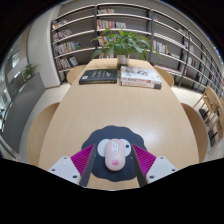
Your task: Arrange mouse
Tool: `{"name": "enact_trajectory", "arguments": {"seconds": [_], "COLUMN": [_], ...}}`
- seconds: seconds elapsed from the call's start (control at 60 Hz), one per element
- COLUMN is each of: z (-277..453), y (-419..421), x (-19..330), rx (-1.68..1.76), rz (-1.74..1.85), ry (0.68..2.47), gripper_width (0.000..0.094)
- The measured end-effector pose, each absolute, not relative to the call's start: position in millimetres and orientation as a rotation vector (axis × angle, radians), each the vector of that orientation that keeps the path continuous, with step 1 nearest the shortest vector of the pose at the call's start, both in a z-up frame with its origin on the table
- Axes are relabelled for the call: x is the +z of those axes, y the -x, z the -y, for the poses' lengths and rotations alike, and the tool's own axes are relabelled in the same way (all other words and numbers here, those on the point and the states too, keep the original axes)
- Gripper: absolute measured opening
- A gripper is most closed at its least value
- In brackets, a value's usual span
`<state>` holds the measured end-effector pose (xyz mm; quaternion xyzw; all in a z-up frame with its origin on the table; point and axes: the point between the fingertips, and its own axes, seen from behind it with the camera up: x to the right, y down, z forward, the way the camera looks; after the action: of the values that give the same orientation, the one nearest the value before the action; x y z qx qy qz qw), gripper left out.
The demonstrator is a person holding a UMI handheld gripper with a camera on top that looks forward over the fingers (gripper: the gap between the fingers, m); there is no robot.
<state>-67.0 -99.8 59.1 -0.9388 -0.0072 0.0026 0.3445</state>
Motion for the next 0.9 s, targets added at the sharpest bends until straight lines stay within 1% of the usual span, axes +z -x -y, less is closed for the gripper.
{"name": "enact_trajectory", "arguments": {"seconds": [0.15,0.2,0.267,0.367,0.45,0.583,0.9], "z": [116,127,143,165,182,209,249], "y": [67,66,64,65,65,69,77], "x": [138,159,181,203,215,221,213], "rx": [-0.002,-0.013,-0.028,-0.045,-0.055,-0.069,-0.069], "rz": [-0.01,-0.017,-0.033,-0.053,-0.064,-0.075,-0.068], "ry": [2.338,2.306,2.284,2.251,2.233,2.24,2.243], "gripper_width": [0.0697,0.0693,0.0689,0.0691,0.069,0.0689,0.0697]}}
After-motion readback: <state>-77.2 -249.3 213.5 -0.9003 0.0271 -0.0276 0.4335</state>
